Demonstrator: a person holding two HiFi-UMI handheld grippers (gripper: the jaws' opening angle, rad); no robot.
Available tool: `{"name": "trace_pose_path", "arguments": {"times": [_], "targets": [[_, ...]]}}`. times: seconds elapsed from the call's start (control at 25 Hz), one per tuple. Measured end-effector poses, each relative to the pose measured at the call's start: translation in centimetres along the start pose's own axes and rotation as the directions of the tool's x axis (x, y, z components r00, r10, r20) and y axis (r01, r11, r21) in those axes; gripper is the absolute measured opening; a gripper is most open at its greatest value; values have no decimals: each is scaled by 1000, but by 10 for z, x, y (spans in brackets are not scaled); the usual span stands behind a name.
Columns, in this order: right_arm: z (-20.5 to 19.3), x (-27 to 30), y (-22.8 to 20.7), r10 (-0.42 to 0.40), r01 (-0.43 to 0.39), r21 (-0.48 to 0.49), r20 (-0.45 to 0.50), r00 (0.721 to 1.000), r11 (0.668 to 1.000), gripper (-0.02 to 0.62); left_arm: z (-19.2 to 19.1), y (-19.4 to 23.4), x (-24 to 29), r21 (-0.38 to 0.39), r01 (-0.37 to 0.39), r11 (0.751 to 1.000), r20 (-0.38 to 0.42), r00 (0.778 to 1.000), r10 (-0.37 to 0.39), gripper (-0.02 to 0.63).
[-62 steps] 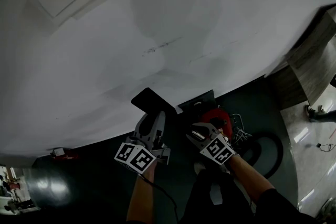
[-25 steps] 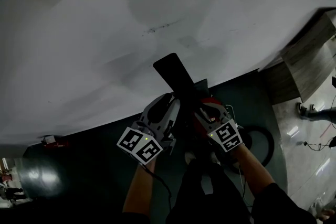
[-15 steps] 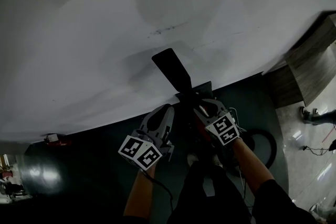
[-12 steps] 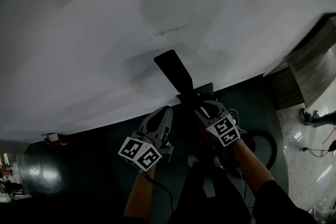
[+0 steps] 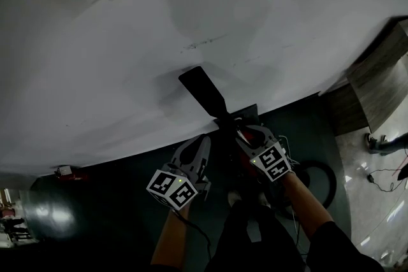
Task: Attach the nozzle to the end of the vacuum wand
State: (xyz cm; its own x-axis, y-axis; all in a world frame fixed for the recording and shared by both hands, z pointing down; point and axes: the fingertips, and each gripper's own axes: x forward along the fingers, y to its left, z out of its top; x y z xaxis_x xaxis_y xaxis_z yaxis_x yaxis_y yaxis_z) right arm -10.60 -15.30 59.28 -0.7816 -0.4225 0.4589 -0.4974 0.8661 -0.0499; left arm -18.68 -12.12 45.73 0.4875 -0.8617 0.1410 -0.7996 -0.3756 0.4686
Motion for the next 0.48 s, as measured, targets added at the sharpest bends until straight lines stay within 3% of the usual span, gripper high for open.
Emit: {"name": "trace_pose_path", "arguments": {"times": [0.36,0.48], "targets": [[26,-34,10,3,-5,24,88,996,1000,142,1,-19,-6,34,-6,999,-5,1000,6,5],[41,-54,14,-12,6,44,130,991,999,85,-2,-32,-10,70,-24,997,-15,1000,25,5]]}}
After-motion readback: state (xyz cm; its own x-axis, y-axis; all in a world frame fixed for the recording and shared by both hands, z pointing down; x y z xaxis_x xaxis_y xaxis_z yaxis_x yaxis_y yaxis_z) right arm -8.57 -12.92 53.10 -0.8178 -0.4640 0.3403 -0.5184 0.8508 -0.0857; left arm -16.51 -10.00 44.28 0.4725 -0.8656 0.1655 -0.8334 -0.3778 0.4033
